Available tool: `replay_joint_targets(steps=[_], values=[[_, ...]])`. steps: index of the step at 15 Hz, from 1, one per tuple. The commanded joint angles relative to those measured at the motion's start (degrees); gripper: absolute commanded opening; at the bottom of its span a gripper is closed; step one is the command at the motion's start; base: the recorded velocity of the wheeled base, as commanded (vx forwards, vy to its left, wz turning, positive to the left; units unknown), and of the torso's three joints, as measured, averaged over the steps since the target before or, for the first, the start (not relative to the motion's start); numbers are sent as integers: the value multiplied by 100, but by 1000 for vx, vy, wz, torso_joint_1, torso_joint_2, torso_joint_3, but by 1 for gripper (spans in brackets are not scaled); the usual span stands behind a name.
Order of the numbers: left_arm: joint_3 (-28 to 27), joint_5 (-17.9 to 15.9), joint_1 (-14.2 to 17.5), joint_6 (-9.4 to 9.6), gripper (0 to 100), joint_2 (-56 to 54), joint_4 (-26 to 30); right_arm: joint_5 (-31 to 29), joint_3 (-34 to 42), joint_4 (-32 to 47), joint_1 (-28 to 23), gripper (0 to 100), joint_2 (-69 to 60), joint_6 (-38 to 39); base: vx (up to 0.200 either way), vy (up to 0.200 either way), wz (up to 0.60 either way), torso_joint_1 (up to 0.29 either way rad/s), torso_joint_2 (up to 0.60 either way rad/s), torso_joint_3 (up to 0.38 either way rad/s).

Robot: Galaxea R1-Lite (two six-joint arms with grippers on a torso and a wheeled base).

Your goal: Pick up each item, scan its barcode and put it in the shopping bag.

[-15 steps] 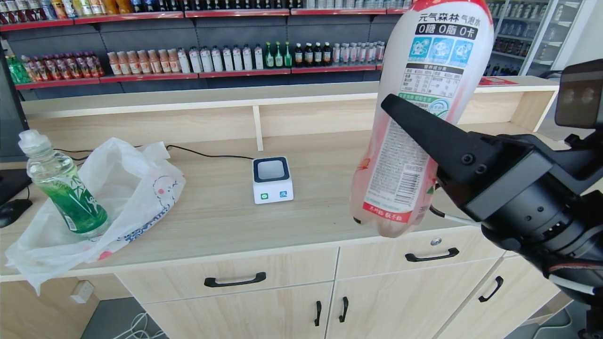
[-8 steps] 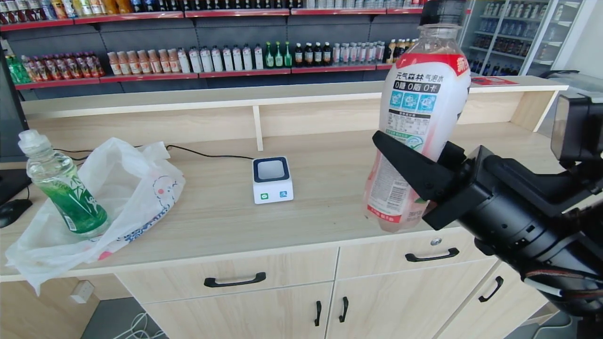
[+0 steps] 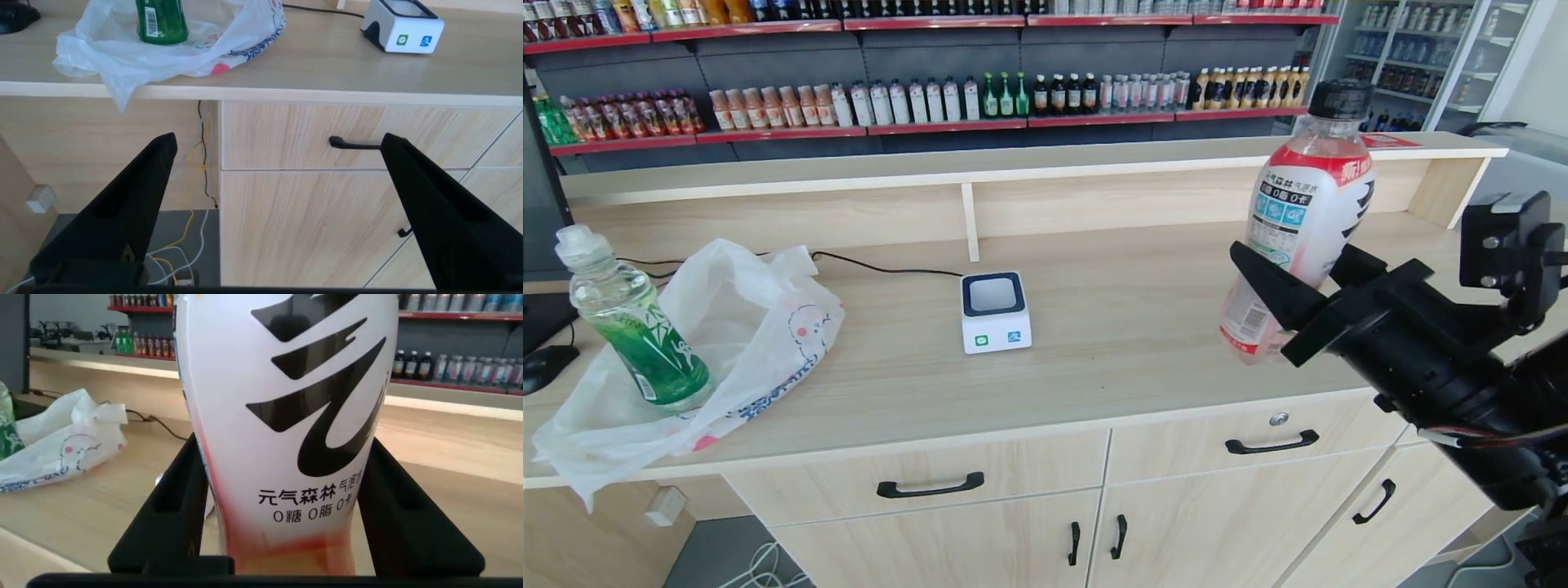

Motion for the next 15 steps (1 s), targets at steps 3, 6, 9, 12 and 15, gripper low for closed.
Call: replay_joint_targets(steps=[3,6,9,12,15], values=[[0,2,4,-6,100,6,-4,-1,-176,-9,-562,0,165,232,0,0,0,0,0,0],[0,2,4,-6,100,6,-4,-10,-272,-9,-711,0,244,223,0,0,0,0,0,0],[0,2,4,-15,100,6,5,-10,-290,-9,-861,0,227,223,0,0,0,0,0,0],[0,2,4,-15,100,6,5,-10,-352,-9,-852,0,236,179,0,200,0,2,2,2],[0,2,4,-24,100,6,5,-10,-571,-9,-887,0,280,83,0,200,0,5,4,4]])
